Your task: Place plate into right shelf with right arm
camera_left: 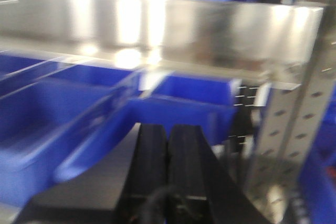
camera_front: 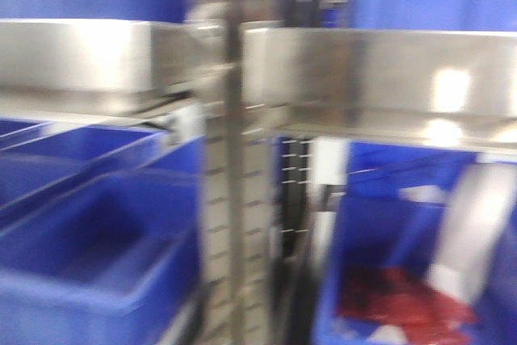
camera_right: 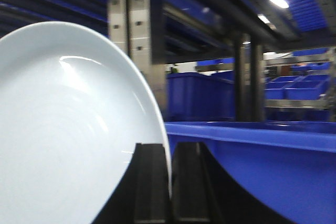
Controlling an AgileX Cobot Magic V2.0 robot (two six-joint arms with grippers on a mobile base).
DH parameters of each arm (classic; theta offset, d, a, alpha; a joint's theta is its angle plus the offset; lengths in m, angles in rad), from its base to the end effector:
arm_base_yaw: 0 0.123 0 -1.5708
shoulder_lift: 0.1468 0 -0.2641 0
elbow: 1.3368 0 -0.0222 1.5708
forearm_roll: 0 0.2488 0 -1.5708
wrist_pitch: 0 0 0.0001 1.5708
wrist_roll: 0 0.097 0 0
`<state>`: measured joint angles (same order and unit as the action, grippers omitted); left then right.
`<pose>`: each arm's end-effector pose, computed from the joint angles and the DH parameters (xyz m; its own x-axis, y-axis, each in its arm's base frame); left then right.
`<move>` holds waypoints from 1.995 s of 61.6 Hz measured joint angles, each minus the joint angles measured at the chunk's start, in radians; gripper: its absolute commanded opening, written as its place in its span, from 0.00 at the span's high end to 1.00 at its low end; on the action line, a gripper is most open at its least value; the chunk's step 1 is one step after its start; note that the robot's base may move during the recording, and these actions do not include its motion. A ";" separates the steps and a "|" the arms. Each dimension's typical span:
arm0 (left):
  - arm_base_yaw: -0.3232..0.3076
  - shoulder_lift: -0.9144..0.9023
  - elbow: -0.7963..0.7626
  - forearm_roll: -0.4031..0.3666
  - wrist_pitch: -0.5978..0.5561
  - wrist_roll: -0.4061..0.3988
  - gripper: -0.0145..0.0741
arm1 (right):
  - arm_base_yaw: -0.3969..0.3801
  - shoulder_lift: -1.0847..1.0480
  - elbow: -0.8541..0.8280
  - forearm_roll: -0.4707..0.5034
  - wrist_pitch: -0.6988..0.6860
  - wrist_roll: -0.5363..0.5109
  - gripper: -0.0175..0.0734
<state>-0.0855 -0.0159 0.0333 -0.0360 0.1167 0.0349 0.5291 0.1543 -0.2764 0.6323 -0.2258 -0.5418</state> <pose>0.0814 -0.0074 0.1923 -0.0467 0.0031 -0.9989 0.0895 0.9960 -0.0011 0.0716 0.0270 0.3114 0.2983 0.2642 -0.9172 -0.4194 0.8995 0.1227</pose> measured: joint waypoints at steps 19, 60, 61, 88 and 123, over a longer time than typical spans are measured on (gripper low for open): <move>0.000 0.000 0.000 0.000 0.000 0.000 0.89 | 0.000 0.000 0.000 0.000 0.000 0.000 0.74; 0.000 0.000 0.000 0.000 0.000 0.000 0.89 | 0.000 0.000 0.000 0.000 0.000 0.000 0.74; 0.000 0.000 0.000 0.000 0.000 0.000 0.89 | 0.000 0.000 0.000 0.000 0.000 0.000 0.74; 0.000 0.000 0.000 0.000 0.000 0.000 0.89 | 0.000 0.082 -0.191 0.002 0.073 -0.002 0.74; 0.000 0.000 0.000 0.000 0.000 0.000 0.89 | 0.000 0.877 -0.759 0.004 -0.125 -0.044 0.74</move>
<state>-0.0855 -0.0159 0.0333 -0.0360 0.1167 0.0349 0.5291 1.0315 -1.0354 0.6361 -0.3505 -0.5854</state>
